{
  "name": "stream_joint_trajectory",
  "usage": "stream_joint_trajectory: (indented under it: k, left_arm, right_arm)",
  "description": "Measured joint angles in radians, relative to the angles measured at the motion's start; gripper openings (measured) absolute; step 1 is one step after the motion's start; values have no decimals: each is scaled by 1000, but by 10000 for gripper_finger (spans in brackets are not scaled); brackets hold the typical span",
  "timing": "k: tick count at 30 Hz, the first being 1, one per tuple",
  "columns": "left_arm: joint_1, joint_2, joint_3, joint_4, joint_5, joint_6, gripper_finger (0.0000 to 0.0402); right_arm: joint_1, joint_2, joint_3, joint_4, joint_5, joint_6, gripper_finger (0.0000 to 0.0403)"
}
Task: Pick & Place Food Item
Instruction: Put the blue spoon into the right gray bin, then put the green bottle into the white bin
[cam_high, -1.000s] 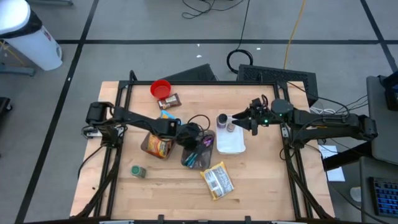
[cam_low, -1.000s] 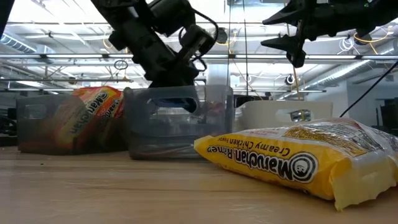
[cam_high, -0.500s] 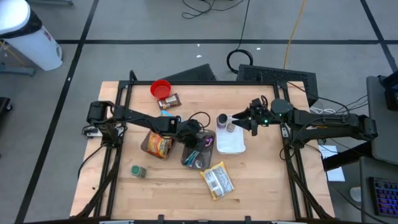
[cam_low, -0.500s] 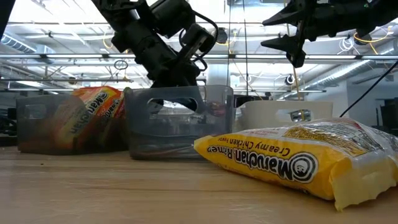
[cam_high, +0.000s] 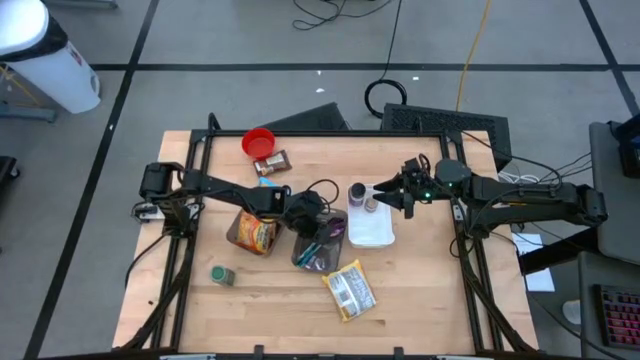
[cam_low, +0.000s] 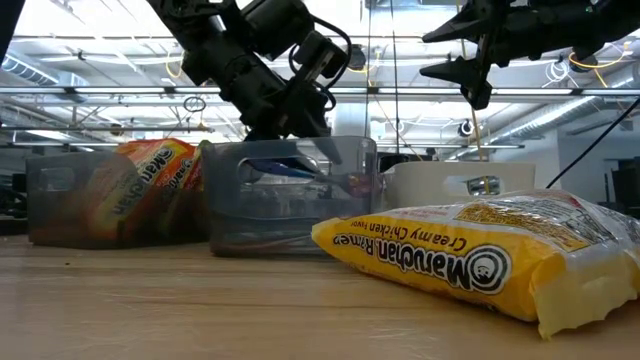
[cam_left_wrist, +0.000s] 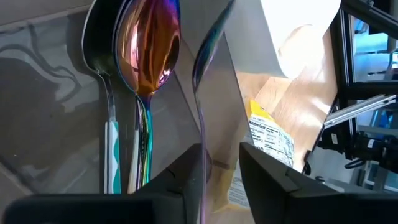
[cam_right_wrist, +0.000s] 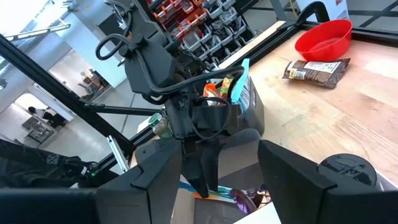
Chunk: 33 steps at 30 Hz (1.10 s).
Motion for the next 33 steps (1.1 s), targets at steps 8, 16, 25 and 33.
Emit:
stream_joint_trajectory:
  k: [8,16,25,33]
  left_arm:
    - [13,0,25,-3,30,7,129]
    - [44,-1,204,-256,34,136,129]
    - [82,-1,602,-441,-35,376,129]
    - [135,-2,949,-435,-161,634,129]
  right_arm:
    - [0,0,0,0,-3,0,205]
    - [0,0,0,0,-3,1,205]
    - [0,0,0,0,-3,9,205]
    - [0,0,0,17,-3,43,205]
